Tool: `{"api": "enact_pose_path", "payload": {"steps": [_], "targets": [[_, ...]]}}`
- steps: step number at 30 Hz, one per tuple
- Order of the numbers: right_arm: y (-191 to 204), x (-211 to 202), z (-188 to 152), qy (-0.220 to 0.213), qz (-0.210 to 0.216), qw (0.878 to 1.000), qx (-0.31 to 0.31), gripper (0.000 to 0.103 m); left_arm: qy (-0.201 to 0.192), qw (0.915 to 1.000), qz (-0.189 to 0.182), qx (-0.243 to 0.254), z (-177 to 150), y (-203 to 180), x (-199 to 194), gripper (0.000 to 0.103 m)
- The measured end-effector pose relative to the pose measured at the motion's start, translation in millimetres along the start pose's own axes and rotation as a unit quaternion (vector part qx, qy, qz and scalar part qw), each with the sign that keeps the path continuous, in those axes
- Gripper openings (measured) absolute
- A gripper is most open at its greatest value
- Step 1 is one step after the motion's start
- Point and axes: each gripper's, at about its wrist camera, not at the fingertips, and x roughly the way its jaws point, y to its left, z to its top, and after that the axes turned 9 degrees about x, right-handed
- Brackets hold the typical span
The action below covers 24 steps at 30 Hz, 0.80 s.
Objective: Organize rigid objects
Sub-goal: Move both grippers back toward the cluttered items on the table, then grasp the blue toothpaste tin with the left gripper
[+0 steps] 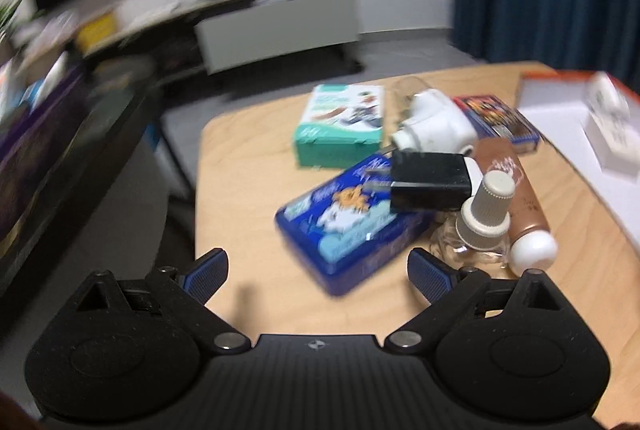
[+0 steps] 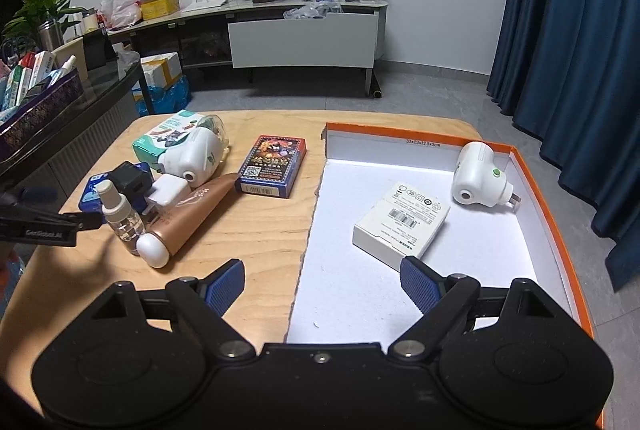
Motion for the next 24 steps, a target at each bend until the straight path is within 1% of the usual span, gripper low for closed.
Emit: {"api": "enact_pose_path", "payload": {"steps": [2,6,8,10,11,12,13,15,16,17,19,21,24], "targets": [[-2.6,1.3,0.8,0.002,-0.005,1.000,0.004,0.100,-0.009,0.9991,-0.020,0.036,3.7,0.8,9.5,0.101],[-7.9,5.8,3.1,0.009,-0.010,1.000,0.018,0.100,-0.029,0.9945,-0.060,0.080,9.4,3.2,25.0,0.103],[-8.4,7.3,3.6,0.010,-0.011,1.000,0.020,0.100,-0.039,0.9915,-0.081,0.094,10.4,3.8,31.0,0.103],[-8.7,8.6,3.8,0.011,-0.013,1.000,0.020,0.100,-0.046,0.9895,-0.101,0.092,10.7,5.2,35.9,0.102],[-8.7,9.8,4.3,0.012,-0.013,1.000,0.020,0.100,-0.047,0.9888,-0.114,0.085,10.5,6.0,37.9,0.099],[-8.0,10.6,4.0,0.013,-0.012,1.000,0.021,0.100,-0.047,0.9883,-0.123,0.077,11.5,5.6,39.9,0.098],[-7.1,12.0,4.1,0.015,-0.012,1.000,0.023,0.100,-0.050,0.9886,-0.121,0.074,11.9,3.4,40.5,0.091],[-4.1,15.1,4.6,0.017,-0.008,1.000,0.023,0.100,-0.051,0.9886,-0.130,0.057,12.8,0.2,41.3,0.080],[-2.3,16.2,4.9,0.017,-0.006,1.000,0.023,0.100,-0.049,0.9881,-0.139,0.045,13.0,-2.1,41.1,0.068],[-0.6,16.9,5.0,0.016,-0.004,1.000,0.022,0.100,-0.045,0.9881,-0.142,0.041,12.8,-5.8,39.9,0.063],[3.0,18.2,5.5,0.017,0.002,1.000,0.021,0.100,-0.039,0.9912,-0.122,0.032,11.8,-12.9,34.2,0.063],[6.3,18.5,6.2,0.016,0.007,1.000,0.018,0.100,-0.027,0.9926,-0.117,0.018,8.5,-17.1,26.7,0.063],[9.5,17.7,6.4,0.015,0.013,1.000,0.010,0.100,0.018,0.9958,-0.090,0.002,5.9,-23.0,9.2,0.062]]}}
